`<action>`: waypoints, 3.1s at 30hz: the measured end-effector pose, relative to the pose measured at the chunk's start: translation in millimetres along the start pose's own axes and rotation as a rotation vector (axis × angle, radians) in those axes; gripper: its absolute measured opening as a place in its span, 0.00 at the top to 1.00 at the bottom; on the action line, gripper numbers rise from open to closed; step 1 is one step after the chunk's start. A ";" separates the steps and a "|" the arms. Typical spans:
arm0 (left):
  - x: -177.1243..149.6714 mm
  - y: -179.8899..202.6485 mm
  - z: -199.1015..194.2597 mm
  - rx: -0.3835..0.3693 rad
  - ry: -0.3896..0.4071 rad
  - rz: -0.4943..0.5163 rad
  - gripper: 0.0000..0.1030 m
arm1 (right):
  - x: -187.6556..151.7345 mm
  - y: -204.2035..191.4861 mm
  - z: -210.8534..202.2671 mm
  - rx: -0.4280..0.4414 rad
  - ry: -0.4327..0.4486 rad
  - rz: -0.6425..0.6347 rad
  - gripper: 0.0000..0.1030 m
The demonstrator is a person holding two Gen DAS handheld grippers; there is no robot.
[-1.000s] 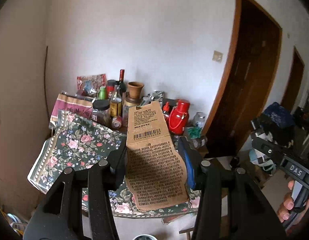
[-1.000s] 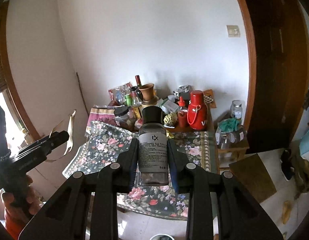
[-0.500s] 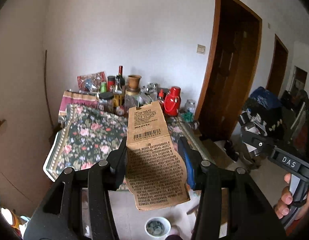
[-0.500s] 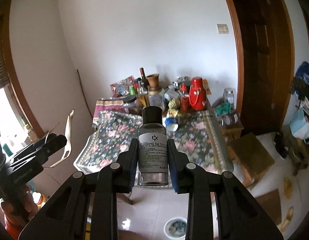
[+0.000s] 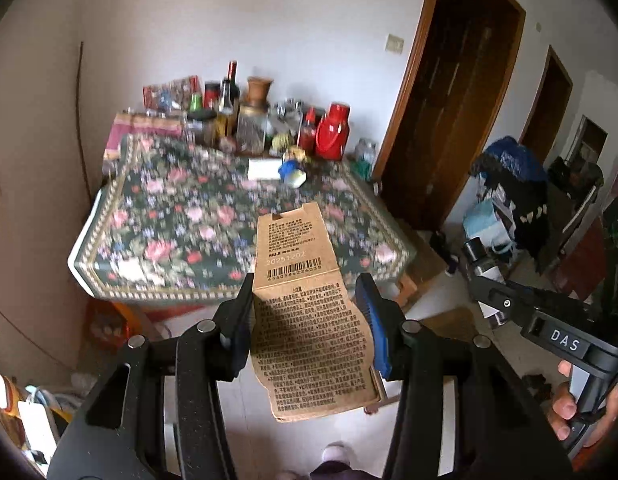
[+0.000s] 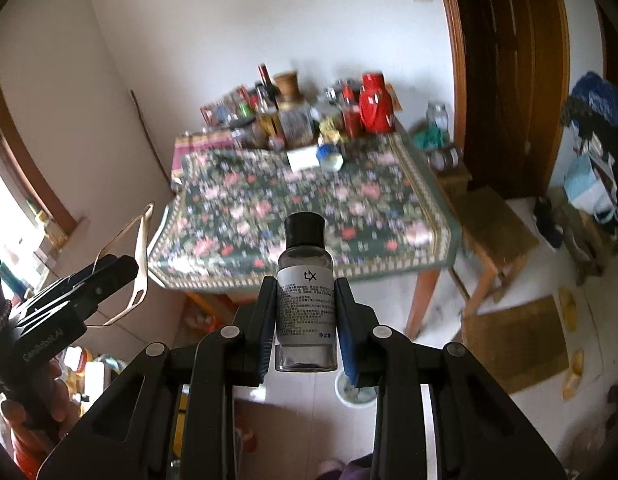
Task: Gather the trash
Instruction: 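Lift the paper label and small bottle and carry them down toward the bucket, then open both tools to drop the label and bottle into the bucket, then raise both open tools back toward the table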
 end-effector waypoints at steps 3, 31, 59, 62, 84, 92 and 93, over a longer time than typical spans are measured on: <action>-17.3 2.0 15.4 0.007 -0.042 -0.002 0.54 | -17.1 10.9 16.7 0.005 -0.054 -0.008 0.75; -302.4 -30.7 256.9 0.155 -0.494 -0.183 0.54 | -219.9 123.7 268.9 0.068 -0.453 -0.073 0.75; -358.4 -18.9 371.0 0.076 -0.688 -0.189 0.43 | -220.9 174.1 295.1 -0.010 -0.509 0.046 0.40; -342.5 -16.4 356.5 0.078 -0.671 -0.166 0.43 | -214.0 169.9 289.6 -0.011 -0.509 0.048 0.40; -108.6 -0.4 159.6 0.115 -0.301 -0.117 0.43 | -62.2 81.4 119.2 -0.018 -0.287 -0.019 0.40; -21.2 17.5 73.6 0.076 -0.134 -0.079 0.43 | -1.4 42.5 39.5 -0.013 -0.114 -0.063 0.40; -15.6 19.2 66.4 0.073 -0.124 -0.078 0.43 | 5.9 38.3 29.2 -0.013 -0.087 -0.069 0.40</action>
Point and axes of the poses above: each gripper's, at about its wrist camera, not at the fingertips, and z roughly the way its jaws point, y to its right, x to its top, the point moved 3 cm from there along z, roughly the way its jaws point, and after that the axes turned 8 degrees about y, right-handed, at the moved point
